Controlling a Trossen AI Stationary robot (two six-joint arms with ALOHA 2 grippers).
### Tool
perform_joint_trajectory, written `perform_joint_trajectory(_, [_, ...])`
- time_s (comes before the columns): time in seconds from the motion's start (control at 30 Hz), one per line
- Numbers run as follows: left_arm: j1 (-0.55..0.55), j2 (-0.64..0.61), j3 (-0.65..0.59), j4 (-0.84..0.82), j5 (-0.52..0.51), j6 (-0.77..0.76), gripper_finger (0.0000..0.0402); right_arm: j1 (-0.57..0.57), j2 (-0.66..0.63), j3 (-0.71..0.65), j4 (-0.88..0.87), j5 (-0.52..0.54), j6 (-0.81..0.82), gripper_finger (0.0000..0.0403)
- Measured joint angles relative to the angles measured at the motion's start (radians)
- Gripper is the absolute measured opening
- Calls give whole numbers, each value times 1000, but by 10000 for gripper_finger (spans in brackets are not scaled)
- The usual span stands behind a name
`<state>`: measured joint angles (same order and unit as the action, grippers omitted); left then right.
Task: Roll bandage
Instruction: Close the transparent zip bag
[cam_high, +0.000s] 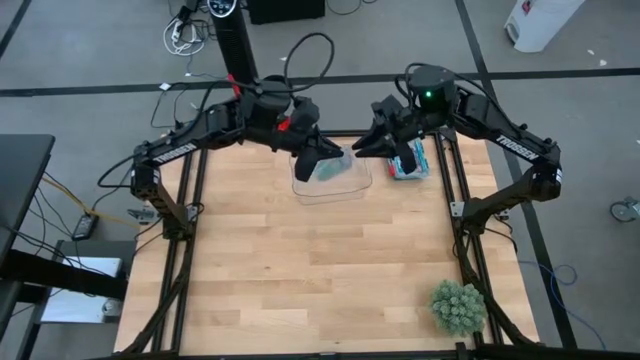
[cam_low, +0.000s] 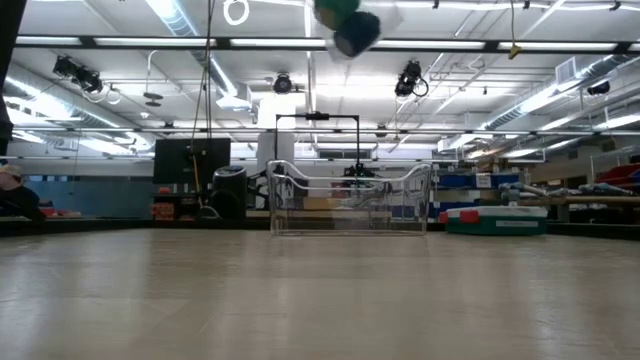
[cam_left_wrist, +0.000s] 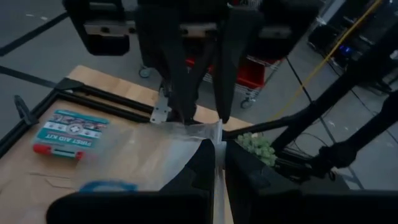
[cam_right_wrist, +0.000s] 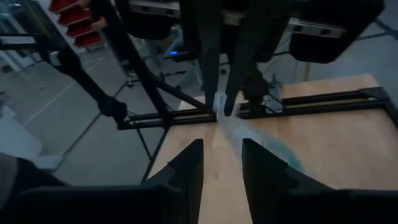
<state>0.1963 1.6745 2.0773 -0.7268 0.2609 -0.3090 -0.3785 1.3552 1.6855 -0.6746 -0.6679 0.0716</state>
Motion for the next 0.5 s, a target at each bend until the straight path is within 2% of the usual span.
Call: perform_joint_trajectory(0.5, [0,0,0,21,-22,-20,28,62,28,0,36,130,-143,102])
